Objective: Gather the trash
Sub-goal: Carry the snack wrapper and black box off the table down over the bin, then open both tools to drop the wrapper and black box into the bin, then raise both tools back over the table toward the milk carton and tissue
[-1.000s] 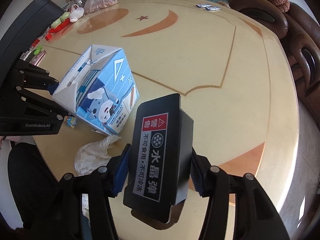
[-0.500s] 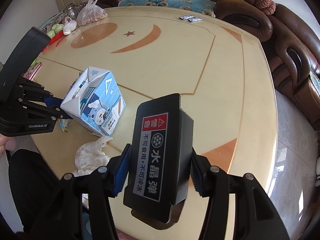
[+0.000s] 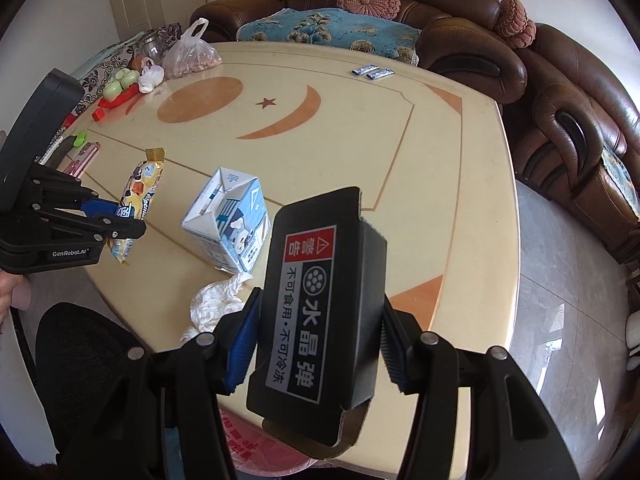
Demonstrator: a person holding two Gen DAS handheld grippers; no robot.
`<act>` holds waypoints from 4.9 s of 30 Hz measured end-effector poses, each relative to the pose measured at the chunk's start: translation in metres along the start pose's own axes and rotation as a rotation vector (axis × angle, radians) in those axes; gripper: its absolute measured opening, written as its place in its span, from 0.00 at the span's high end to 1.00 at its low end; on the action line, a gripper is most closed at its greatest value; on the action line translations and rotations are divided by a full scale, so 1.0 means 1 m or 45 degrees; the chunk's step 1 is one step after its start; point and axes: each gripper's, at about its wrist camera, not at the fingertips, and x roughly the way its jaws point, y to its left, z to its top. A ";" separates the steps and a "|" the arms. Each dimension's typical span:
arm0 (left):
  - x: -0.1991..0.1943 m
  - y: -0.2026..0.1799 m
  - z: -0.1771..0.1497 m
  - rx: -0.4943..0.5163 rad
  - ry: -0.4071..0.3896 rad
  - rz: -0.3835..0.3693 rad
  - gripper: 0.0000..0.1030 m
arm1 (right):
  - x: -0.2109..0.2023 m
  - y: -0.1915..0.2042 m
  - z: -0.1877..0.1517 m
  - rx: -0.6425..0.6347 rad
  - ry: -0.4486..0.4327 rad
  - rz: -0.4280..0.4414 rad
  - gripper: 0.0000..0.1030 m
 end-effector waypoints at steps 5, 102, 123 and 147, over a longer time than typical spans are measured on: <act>-0.018 -0.018 -0.017 0.034 -0.038 -0.006 0.80 | -0.025 0.015 -0.012 -0.015 -0.030 0.001 0.49; 0.248 -0.103 -0.165 -0.187 0.522 -0.351 0.80 | 0.202 0.032 -0.256 0.422 0.562 0.141 0.49; 0.257 -0.096 -0.163 -0.213 0.537 -0.263 0.47 | 0.205 0.024 -0.255 0.453 0.577 0.075 0.39; 0.248 -0.094 -0.165 -0.209 0.494 -0.202 0.34 | 0.199 0.019 -0.258 0.490 0.567 0.076 0.33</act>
